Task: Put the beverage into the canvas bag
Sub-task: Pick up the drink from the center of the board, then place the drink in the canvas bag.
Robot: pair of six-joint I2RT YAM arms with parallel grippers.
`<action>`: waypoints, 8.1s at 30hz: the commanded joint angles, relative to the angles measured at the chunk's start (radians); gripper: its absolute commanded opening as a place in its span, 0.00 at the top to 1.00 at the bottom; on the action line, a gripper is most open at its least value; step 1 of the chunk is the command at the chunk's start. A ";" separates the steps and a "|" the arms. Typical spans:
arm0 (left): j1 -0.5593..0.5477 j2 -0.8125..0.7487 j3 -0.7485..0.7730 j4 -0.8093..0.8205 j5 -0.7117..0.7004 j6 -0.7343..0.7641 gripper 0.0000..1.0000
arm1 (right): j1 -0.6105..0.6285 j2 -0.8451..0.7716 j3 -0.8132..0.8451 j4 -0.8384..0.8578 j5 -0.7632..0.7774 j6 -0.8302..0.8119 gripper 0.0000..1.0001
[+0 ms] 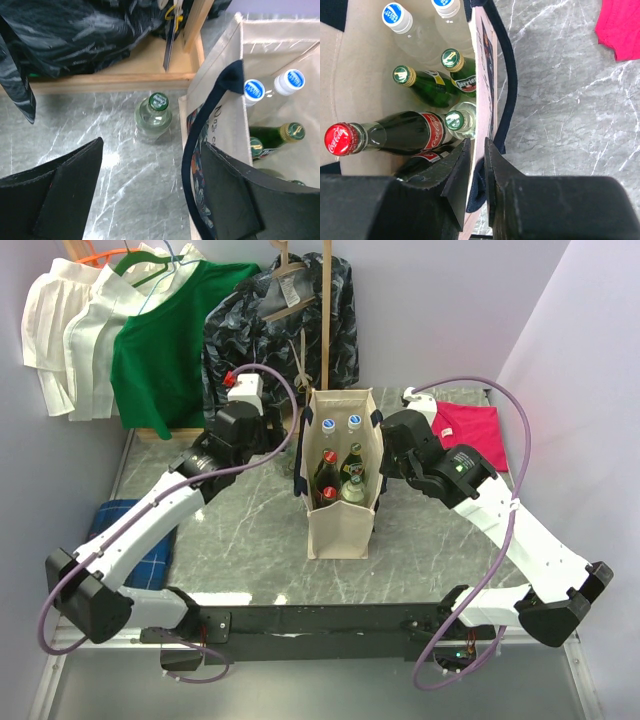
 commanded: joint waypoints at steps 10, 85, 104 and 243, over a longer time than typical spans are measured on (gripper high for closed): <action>0.097 0.109 0.197 -0.117 0.149 -0.054 0.15 | -0.004 -0.016 0.031 0.024 0.021 -0.008 0.73; 0.133 0.563 0.423 -0.218 0.244 -0.041 0.51 | -0.017 -0.043 -0.023 0.030 0.025 0.001 0.71; 0.133 0.576 0.424 -0.246 0.236 -0.035 0.99 | -0.022 -0.037 -0.020 0.035 0.018 -0.007 0.71; -0.290 0.275 0.721 -0.157 0.587 0.216 0.99 | -0.021 -0.021 -0.066 0.035 0.016 0.053 1.00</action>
